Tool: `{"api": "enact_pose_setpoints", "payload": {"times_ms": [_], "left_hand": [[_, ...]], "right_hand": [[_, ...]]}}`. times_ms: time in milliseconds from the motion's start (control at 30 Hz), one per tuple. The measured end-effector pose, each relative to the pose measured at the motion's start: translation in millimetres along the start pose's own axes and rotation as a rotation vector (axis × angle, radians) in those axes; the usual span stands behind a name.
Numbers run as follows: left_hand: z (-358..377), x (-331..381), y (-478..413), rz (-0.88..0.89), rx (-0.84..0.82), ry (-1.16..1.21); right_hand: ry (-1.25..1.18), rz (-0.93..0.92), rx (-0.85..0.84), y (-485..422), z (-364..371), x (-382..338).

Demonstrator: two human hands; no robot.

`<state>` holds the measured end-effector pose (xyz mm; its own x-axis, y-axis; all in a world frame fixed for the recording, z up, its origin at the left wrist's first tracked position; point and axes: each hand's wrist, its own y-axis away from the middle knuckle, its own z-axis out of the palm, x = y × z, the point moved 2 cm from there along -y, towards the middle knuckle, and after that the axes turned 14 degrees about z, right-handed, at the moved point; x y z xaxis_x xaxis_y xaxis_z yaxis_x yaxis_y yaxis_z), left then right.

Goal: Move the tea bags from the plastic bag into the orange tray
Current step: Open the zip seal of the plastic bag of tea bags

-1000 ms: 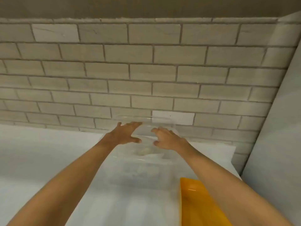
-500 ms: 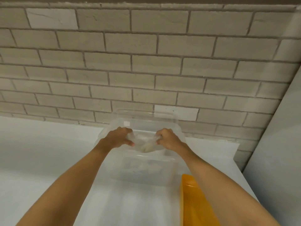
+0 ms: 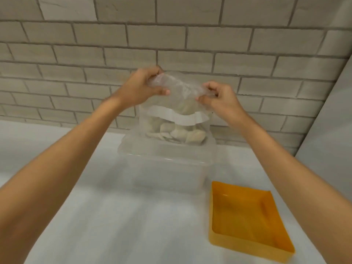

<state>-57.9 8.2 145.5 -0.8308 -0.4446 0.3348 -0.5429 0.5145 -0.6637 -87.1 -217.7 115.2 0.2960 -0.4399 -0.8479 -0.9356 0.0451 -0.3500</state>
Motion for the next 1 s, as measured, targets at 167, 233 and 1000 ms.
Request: {"api": "enact_pose_setpoints", "payload": {"times_ms": [167,233,1000], "left_hand": [[-16,52,28,-0.089,-0.010,0.020],[-8,59,51,-0.152,-0.064,0.032],[68,73,170,-0.313,-0.229,0.306]], "right_hand": [[-0.074,0.050,-0.084,47,-9,-24],[-0.073,0.097,-0.144,67,-3,-13],[0.276,0.224,-0.607,146,35,28]]}}
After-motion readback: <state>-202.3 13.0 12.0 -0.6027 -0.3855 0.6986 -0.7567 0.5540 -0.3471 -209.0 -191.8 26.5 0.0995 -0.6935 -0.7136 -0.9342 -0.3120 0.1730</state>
